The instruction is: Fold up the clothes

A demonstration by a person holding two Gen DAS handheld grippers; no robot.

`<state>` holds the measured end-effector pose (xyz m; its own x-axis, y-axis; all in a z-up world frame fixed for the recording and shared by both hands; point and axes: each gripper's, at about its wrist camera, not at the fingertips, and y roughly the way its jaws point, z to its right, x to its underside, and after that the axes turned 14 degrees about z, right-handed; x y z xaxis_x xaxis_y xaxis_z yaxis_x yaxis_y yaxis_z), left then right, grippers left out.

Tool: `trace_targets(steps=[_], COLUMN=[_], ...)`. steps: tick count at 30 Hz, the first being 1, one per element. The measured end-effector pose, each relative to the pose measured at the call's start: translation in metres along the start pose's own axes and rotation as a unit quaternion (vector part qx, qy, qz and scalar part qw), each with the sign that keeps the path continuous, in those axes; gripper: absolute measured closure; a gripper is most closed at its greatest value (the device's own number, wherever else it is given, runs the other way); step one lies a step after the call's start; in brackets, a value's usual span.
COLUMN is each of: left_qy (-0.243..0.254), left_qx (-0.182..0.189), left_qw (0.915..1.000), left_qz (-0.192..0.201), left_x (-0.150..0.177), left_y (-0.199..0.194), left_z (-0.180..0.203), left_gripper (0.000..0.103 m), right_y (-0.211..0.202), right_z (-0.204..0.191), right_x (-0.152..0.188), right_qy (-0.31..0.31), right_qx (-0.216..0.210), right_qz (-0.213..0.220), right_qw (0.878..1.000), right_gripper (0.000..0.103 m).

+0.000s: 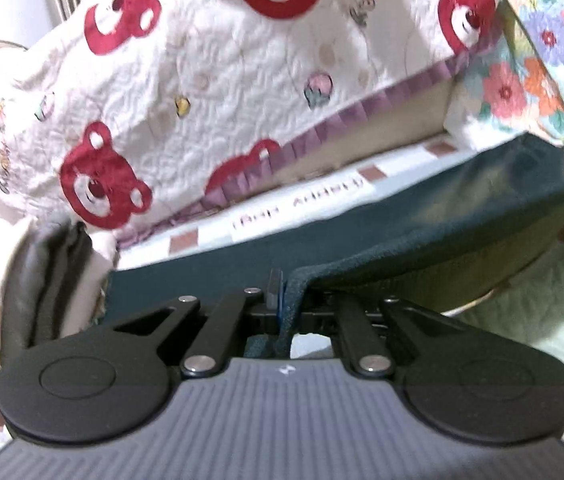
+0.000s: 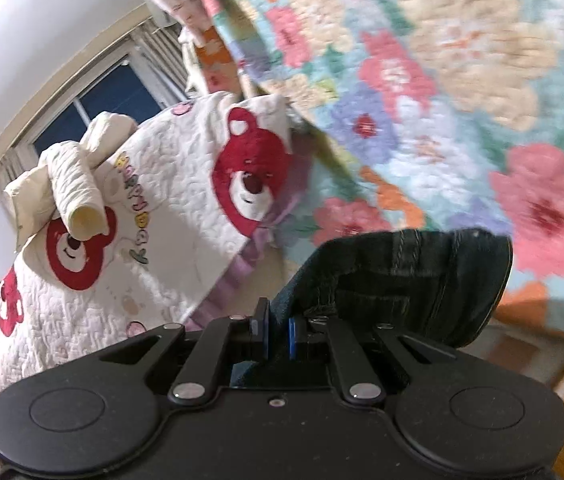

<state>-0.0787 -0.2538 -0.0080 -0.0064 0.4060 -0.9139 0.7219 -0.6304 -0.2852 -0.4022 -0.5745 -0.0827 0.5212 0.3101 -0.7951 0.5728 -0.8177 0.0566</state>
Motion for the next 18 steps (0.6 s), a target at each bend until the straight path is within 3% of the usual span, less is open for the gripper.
trace_targets(steps=[4,8,13,18], left_qy=[0.0,0.007,0.046,0.049], left_qx=[-0.011,-0.02,-0.016,-0.013], left_qw=[0.9999,0.9997,0.9988,0.9978], left_qz=[0.009,0.009,0.006,-0.043], left_x=[0.0,-0.003,-0.019,-0.017], left_y=[-0.002,0.001,0.041,0.128], left_z=[0.0,-0.003,-0.015,-0.027], left_gripper=[0.098,0.098,0.098,0.098], right_y=[-0.006,0.015,0.087,0.19], right_z=[0.005,-0.004,-0.035,-0.047], right_x=[0.003,-0.006,-0.01,0.011], right_qy=[-0.016,-0.028,-0.071,-0.09], right_qx=[0.003,-0.013,-0.041,-0.022], right_qz=[-0.008,-0.01,-0.038,-0.135], right_qw=[1.0,0.999,0.996,0.986], right_gripper=[0.092,0.092,0.092,0.085])
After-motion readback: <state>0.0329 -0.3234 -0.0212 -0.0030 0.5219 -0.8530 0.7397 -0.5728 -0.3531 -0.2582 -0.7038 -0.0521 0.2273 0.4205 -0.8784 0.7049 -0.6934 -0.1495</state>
